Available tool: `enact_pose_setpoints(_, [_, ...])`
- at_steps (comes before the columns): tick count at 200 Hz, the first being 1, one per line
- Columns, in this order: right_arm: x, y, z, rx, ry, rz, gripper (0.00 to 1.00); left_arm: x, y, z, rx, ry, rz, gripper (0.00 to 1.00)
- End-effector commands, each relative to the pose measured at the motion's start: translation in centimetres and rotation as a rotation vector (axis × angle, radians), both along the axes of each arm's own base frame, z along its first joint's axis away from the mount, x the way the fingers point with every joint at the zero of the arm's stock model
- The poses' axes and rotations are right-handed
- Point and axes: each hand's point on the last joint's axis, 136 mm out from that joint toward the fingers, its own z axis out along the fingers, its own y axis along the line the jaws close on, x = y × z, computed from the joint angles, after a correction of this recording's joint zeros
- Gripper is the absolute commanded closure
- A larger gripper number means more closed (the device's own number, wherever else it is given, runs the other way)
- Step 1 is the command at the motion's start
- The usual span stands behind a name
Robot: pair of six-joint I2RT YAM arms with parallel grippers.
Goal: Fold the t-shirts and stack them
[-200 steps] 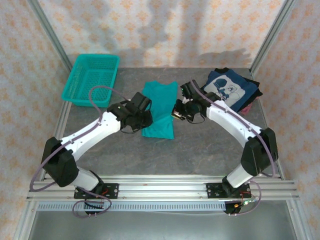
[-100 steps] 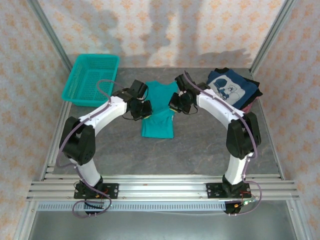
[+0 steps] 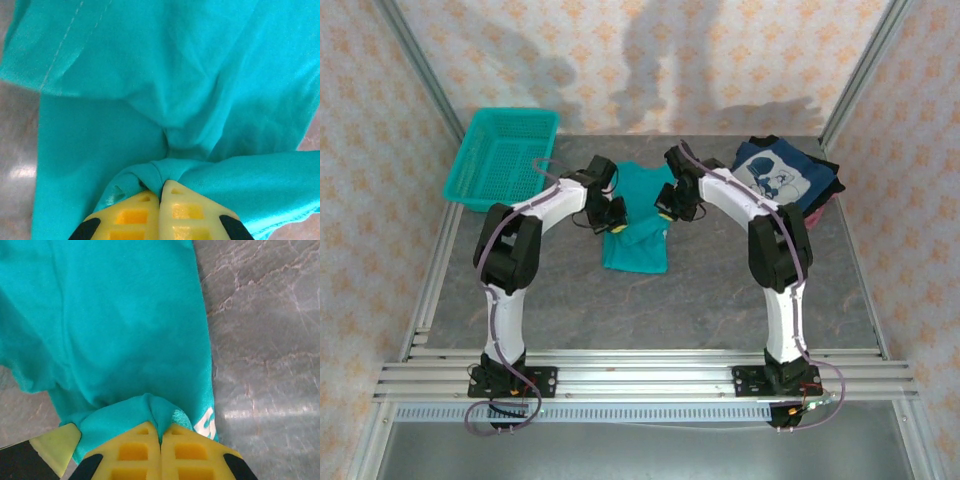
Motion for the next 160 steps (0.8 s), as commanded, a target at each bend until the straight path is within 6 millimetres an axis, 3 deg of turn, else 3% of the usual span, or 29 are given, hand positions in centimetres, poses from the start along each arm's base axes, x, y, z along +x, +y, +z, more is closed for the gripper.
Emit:
enact_pose_setpoints(1, [1.9, -0.7, -0.7, -0.003, 0.009, -0.049, 0.93, 1.7, -0.2, 0.3, -0.025, -0.022, -0.014, 0.97])
enact_pose_setpoints(19, [3.7, -0.5, -1.4, 0.042, 0.012, -0.082, 0.87, 2.9, -0.2, 0.2, -0.047, -0.031, 0.018, 0.94])
enact_pose_setpoints(29, [5.0, -0.1, -1.2, 0.103, 0.003, -0.101, 0.78, 3.5, -0.1, 0.7, -0.058, -0.045, 0.036, 0.9])
enact_pose_setpoints(49, [7.7, 0.7, 1.0, 0.231, -0.059, -0.116, 0.58, 4.8, 0.1, 2.7, -0.089, -0.089, 0.074, 0.74])
enact_pose_setpoints(70, [8.7, 0.8, 4.0, 0.273, -0.124, -0.07, 0.49, 5.2, 0.6, 5.8, -0.095, -0.151, 0.108, 0.57])
enact_pose_setpoints(92, [7.3, 0.5, 6.0, 0.273, -0.166, -0.009, 0.44, 4.7, 1.4, 9.2, -0.092, -0.224, 0.133, 0.45])
enact_pose_setpoints(106, [5.9, 0.0, 6.9, 0.271, -0.181, 0.009, 0.42, 3.7, 2.3, 10.4, -0.061, -0.244, 0.143, 0.42])
enact_pose_setpoints(114, [4.9, -0.2, 7.3, 0.274, -0.189, 0.016, 0.39, 2.8, 2.7, 12.0, -0.06, -0.273, 0.144, 0.41])
enact_pose_setpoints(142, [1.5, -1.3, 7.8, 0.271, -0.2, 0.048, 0.36, -0.7, 3.9, 12.4, 0.006, -0.269, 0.134, 0.38])
enact_pose_setpoints(160, [-0.3, -1.6, 7.2, 0.273, -0.192, 0.058, 0.36, -2.5, 3.6, 11.4, 0.023, -0.249, 0.106, 0.38])
